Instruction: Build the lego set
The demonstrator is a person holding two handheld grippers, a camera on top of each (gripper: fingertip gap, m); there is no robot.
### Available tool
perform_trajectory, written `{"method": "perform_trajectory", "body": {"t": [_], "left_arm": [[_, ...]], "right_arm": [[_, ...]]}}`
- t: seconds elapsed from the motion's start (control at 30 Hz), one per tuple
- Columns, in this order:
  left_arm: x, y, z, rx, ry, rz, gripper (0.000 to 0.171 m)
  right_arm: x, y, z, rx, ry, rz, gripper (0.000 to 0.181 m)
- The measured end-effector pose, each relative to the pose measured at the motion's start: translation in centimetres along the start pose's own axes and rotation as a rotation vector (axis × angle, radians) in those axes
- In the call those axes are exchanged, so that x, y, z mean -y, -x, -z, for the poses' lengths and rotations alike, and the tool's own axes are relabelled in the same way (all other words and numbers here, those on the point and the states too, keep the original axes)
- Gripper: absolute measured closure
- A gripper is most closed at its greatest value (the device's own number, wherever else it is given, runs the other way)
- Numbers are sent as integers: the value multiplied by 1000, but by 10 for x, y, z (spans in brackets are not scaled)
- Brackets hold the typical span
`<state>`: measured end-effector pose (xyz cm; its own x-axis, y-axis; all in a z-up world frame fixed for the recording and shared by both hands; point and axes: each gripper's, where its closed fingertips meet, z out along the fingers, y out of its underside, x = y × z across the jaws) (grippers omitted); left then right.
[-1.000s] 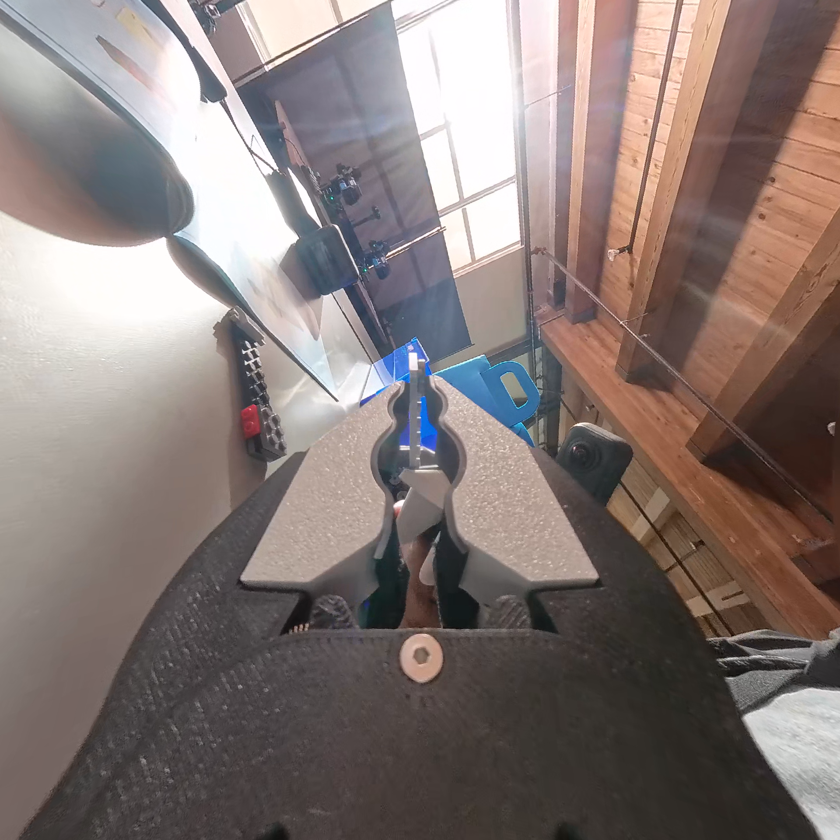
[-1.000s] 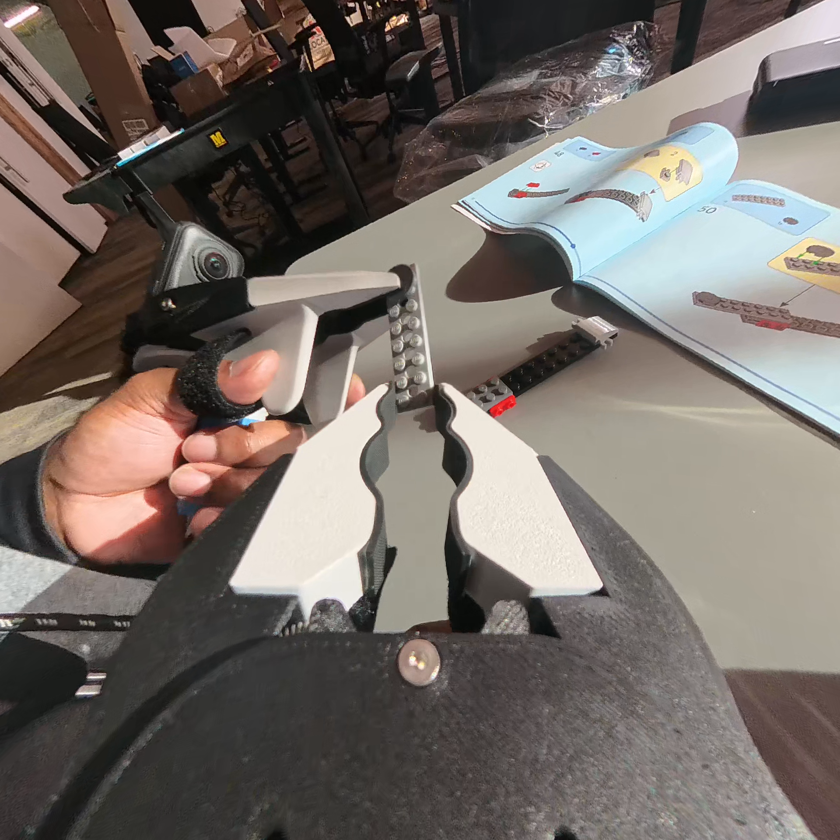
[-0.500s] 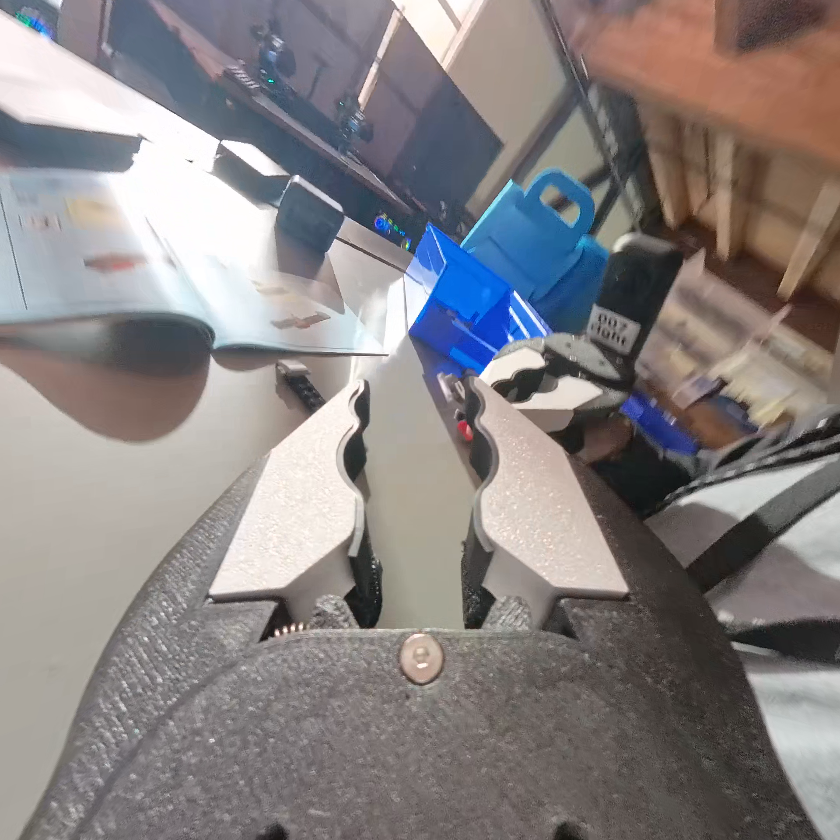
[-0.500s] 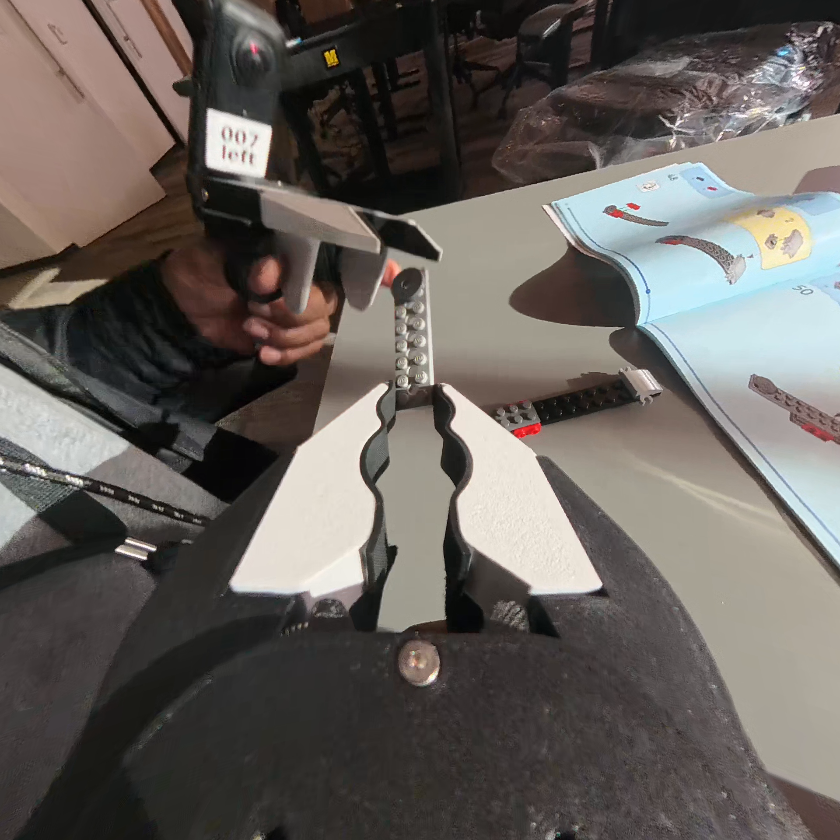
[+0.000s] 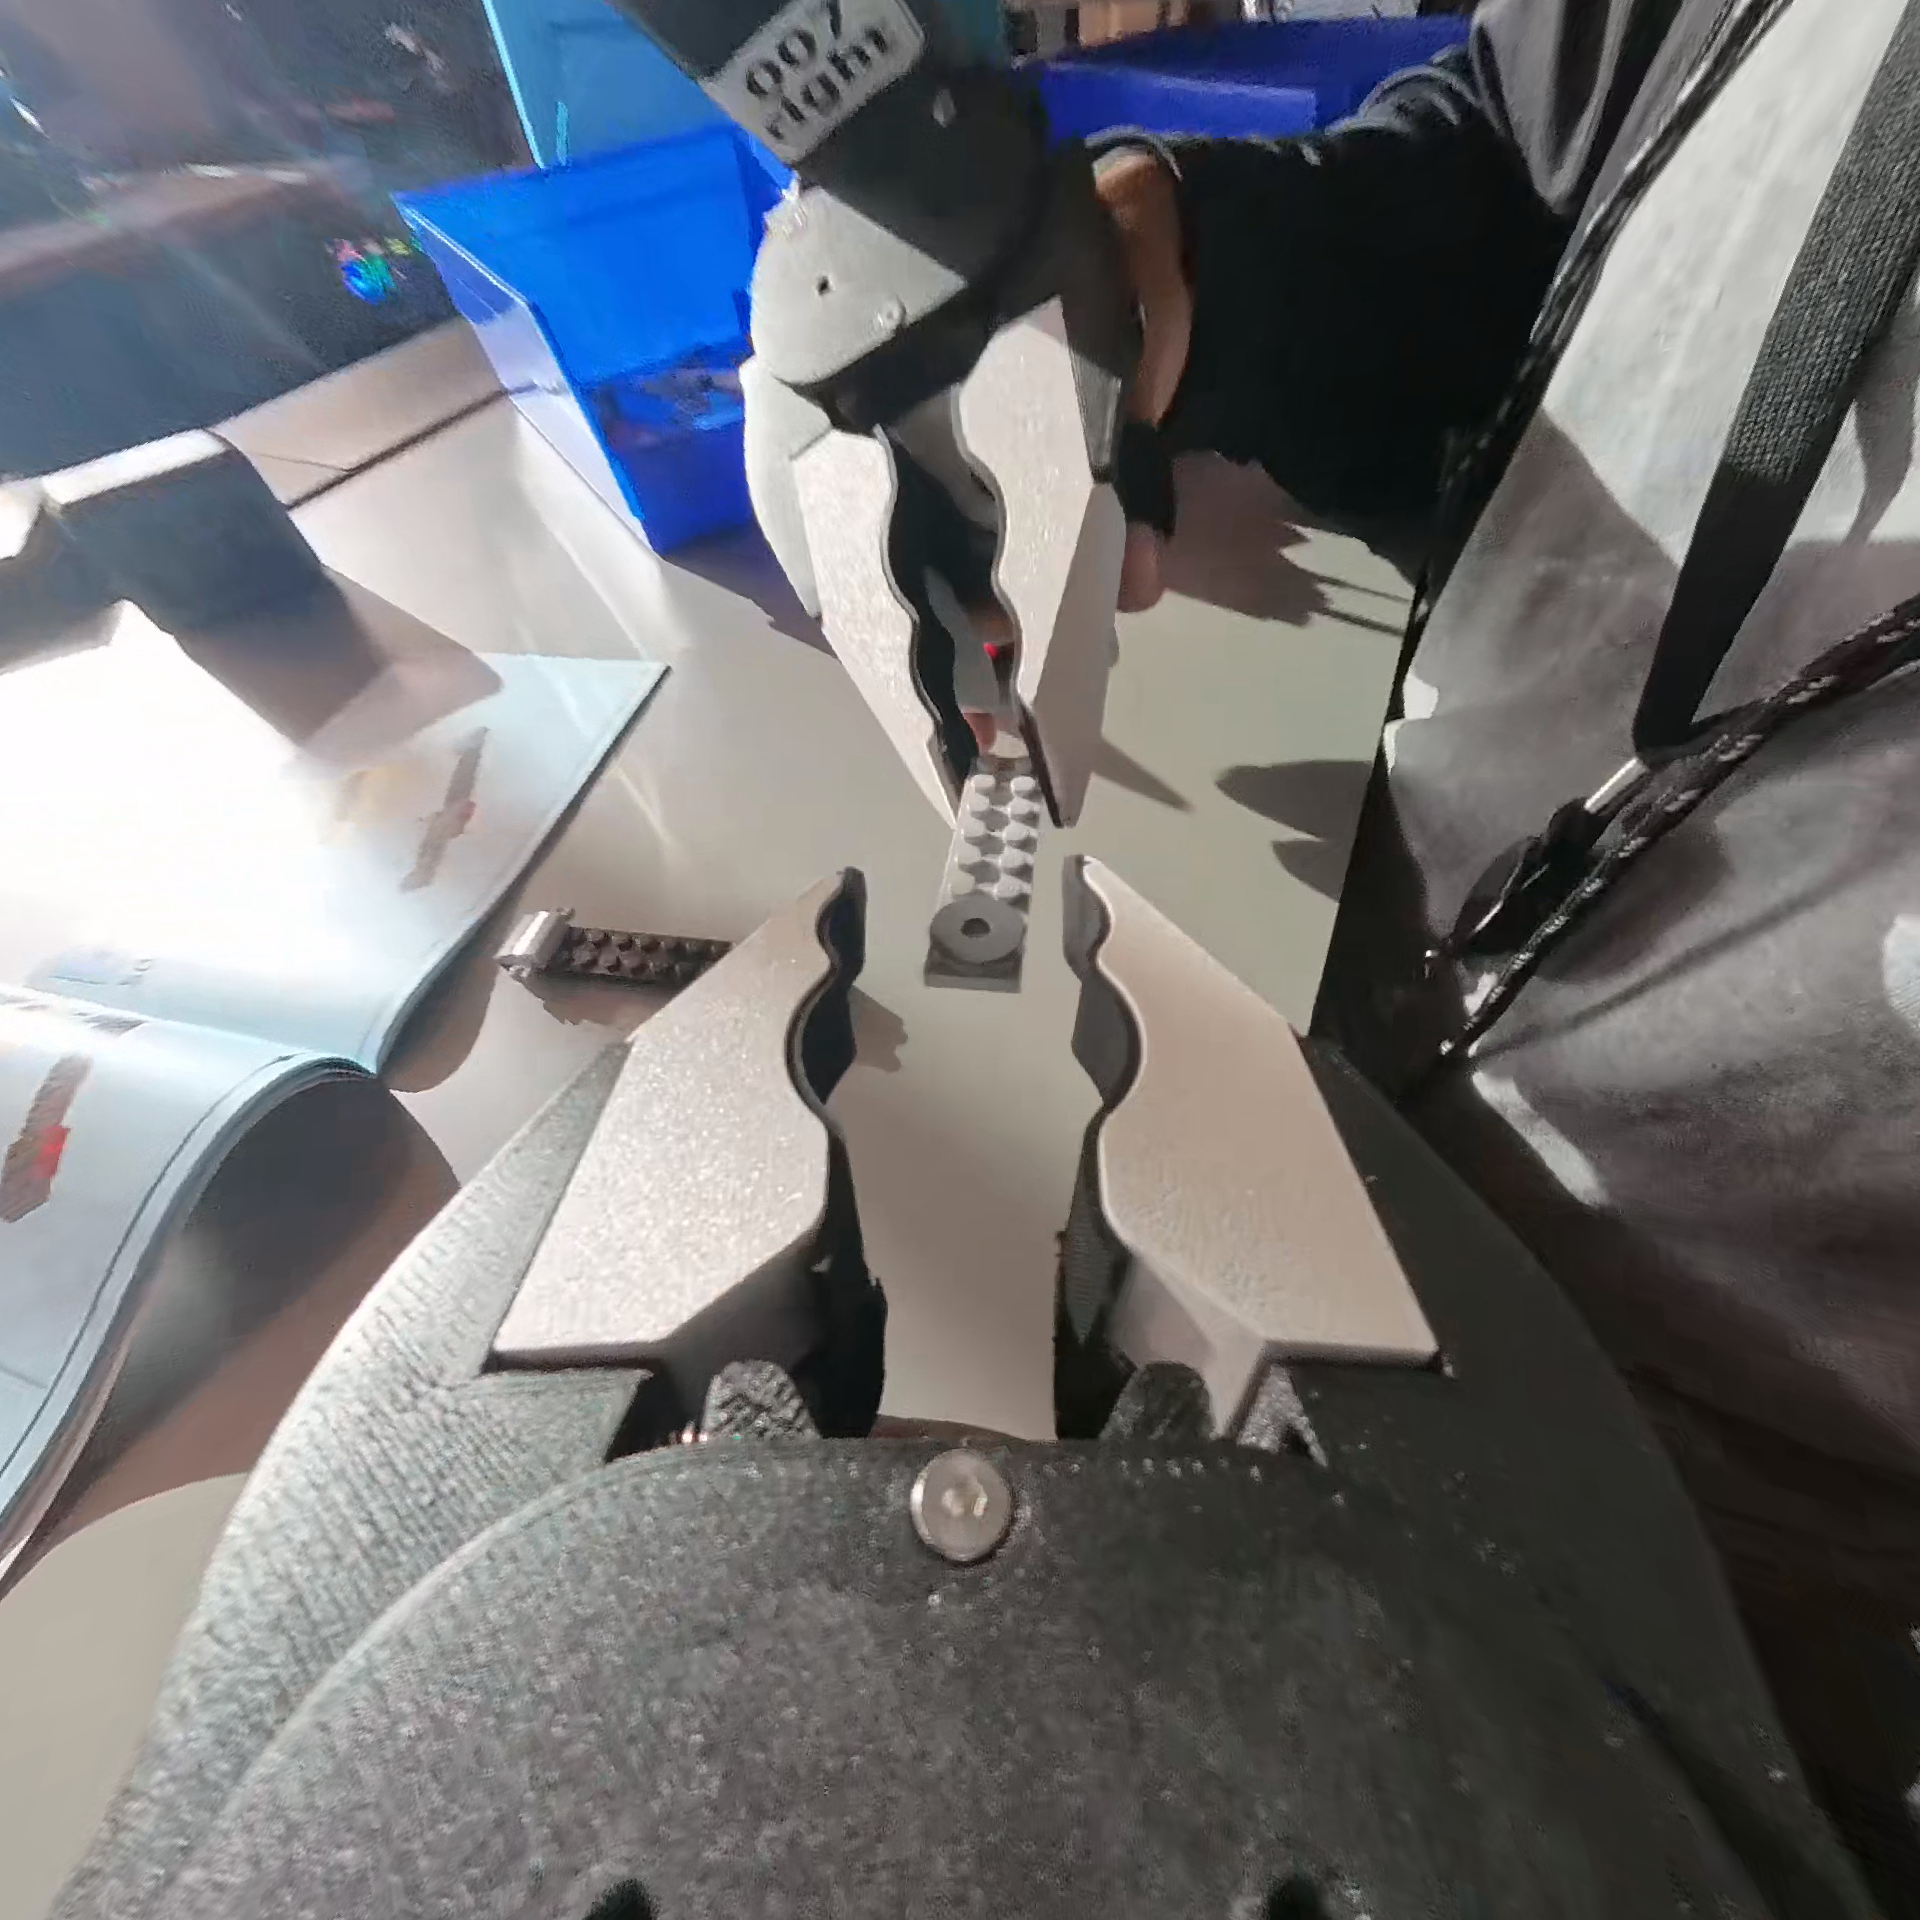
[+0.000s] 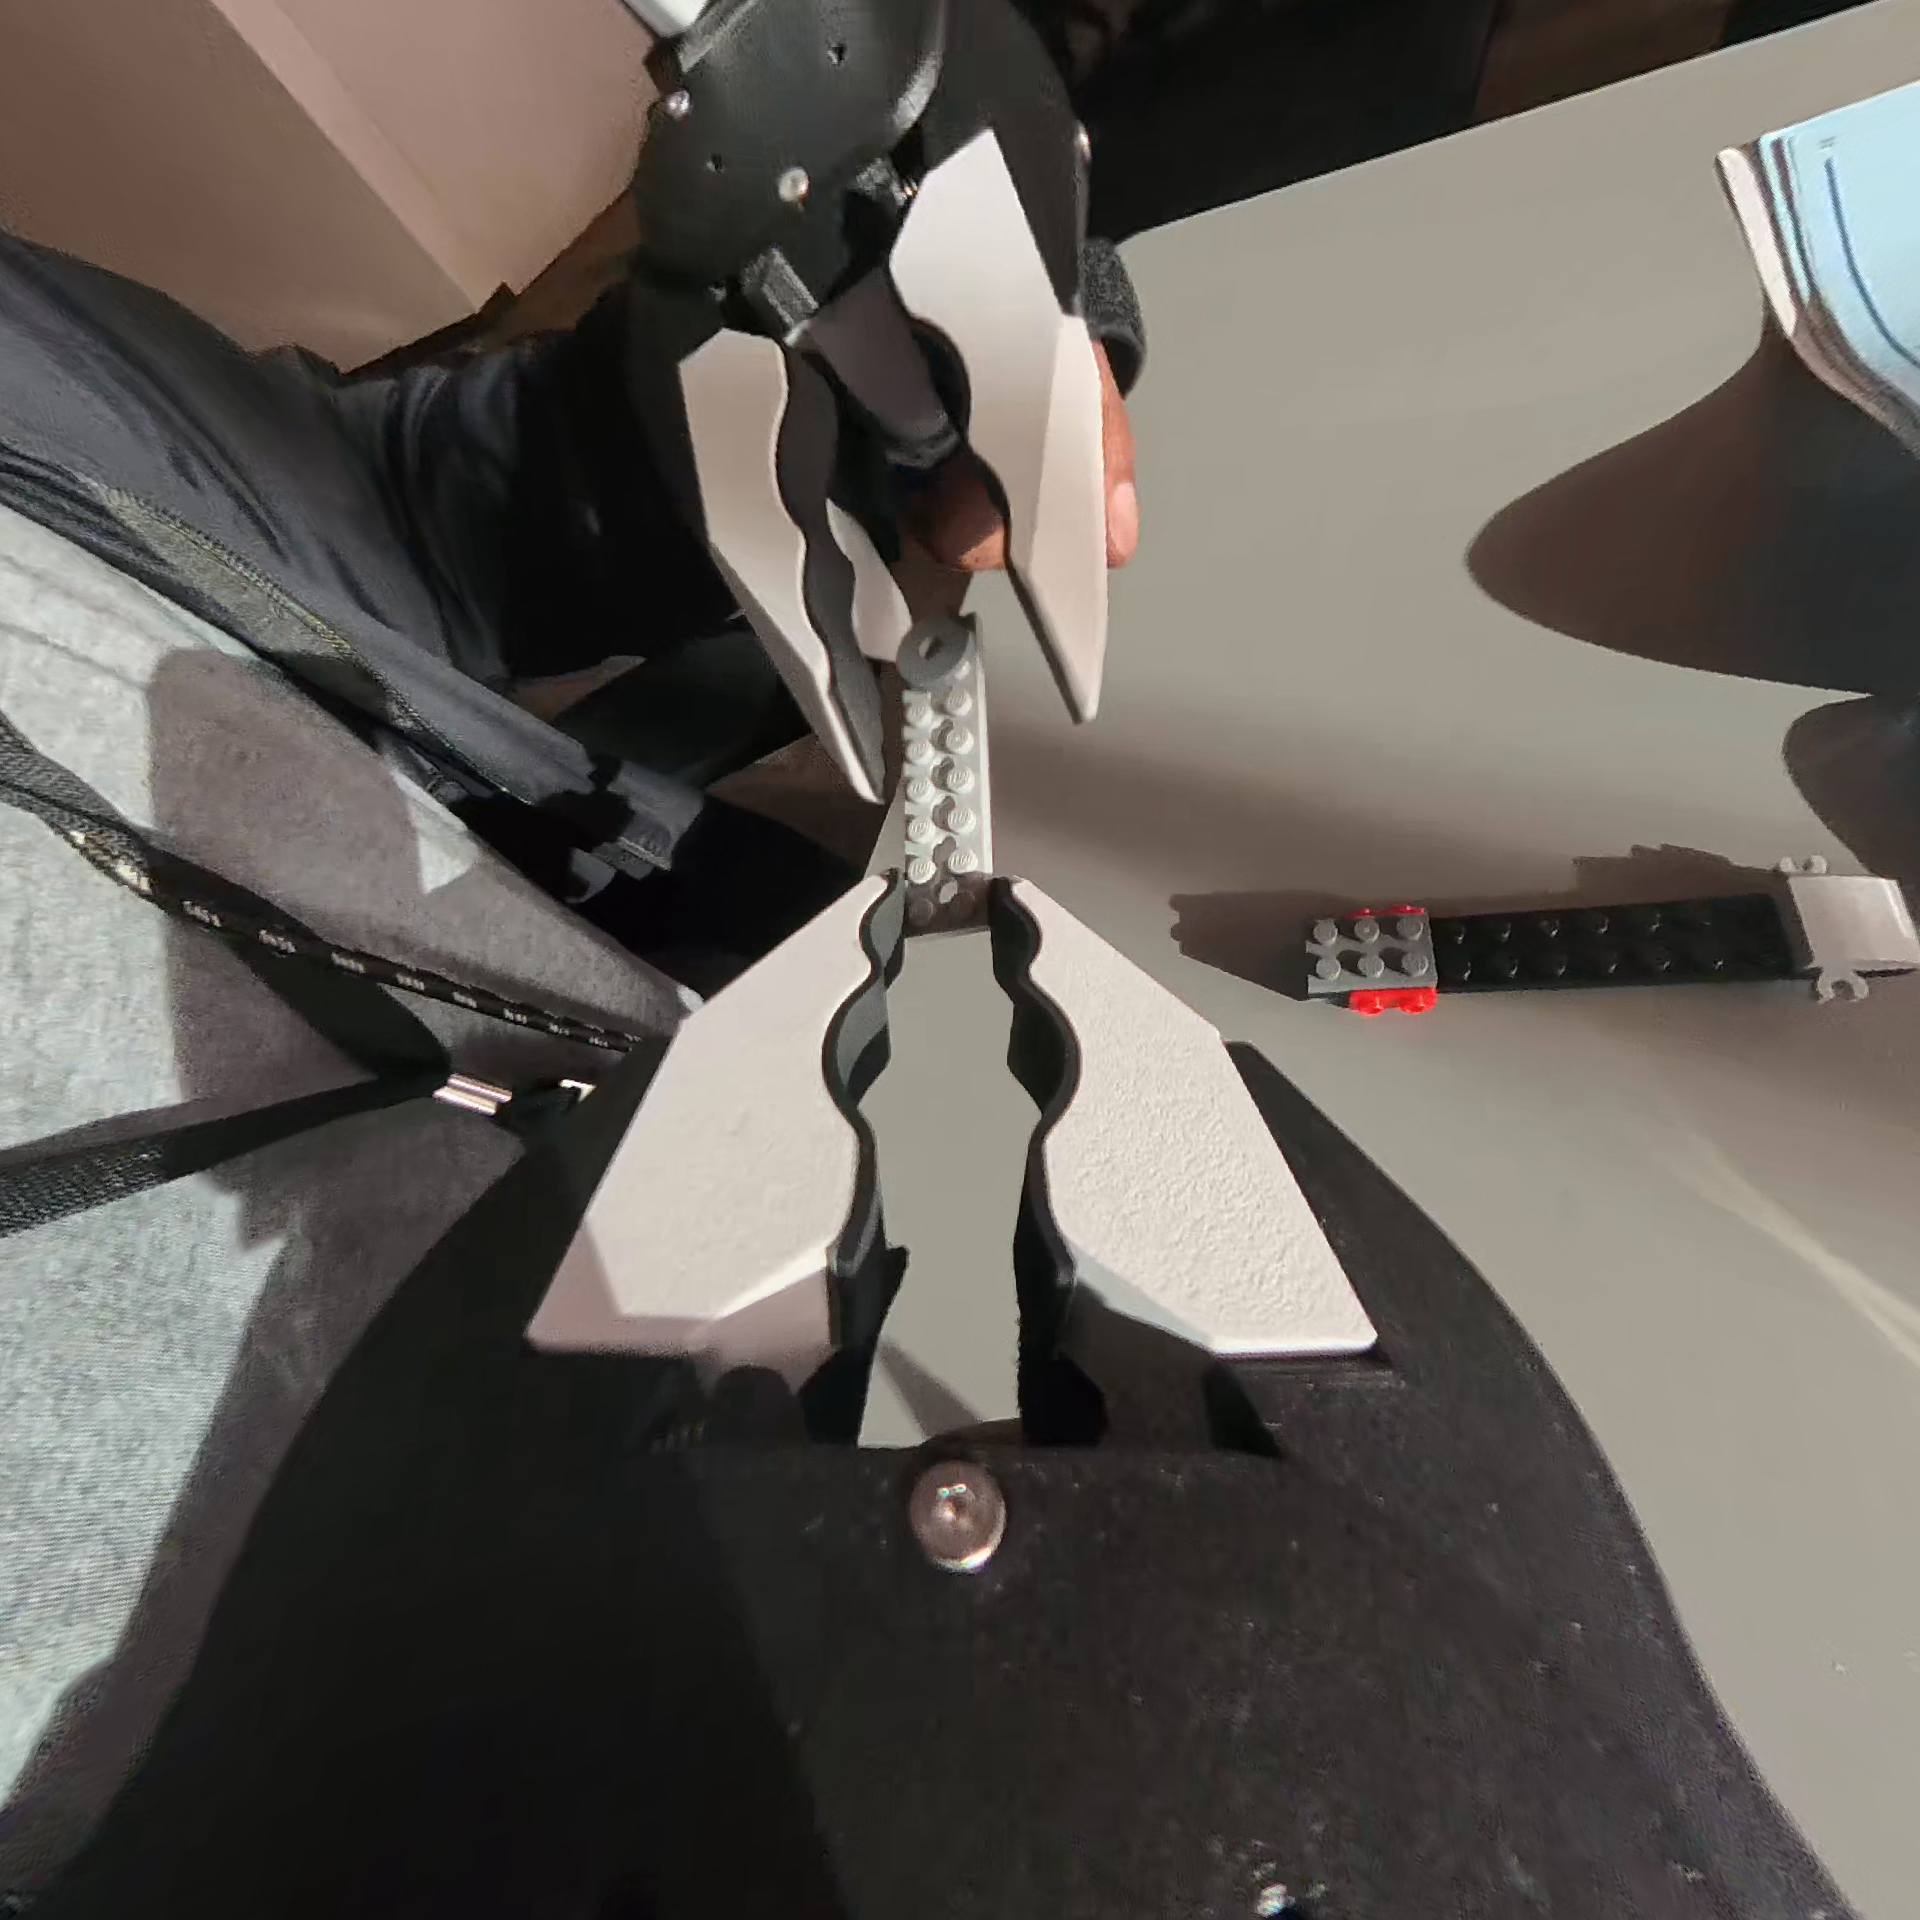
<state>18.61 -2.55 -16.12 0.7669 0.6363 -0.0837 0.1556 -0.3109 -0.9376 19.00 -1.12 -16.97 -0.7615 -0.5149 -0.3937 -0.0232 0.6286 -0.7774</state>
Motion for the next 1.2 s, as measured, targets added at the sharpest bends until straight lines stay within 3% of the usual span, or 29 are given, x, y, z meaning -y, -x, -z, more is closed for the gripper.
{"method": "perform_trajectory", "body": {"t": [0.17, 0.3, 0.43, 0.53, 0.83, 1.1, 1.2], "left_arm": [[-4, -7, -6, -116, 18, 47, 147], [-8, -1, -8, -97, 34, 75, 153], [-11, 8, -6, -30, 41, 131, 153], [-17, 19, -2, 55, 53, 200, 153], [-41, 36, 8, 241, 100, 380, 154], [-38, 37, 14, 196, 36, 465, 153], [-37, 35, 14, 164, 31, 481, 153]], "right_arm": [[1, -6, -2, 3, 15, 33, 164], [1, -10, -3, 16, 14, 50, 163], [2, -30, 7, -37, 44, 129, 145], [2, -64, 22, -177, 101, 265, 134], [-5, -125, 26, -337, 383, 634, 132], [-1, -116, 14, -218, 487, 738, 134], [-8, -116, 10, -156, 588, 797, 133]]}}
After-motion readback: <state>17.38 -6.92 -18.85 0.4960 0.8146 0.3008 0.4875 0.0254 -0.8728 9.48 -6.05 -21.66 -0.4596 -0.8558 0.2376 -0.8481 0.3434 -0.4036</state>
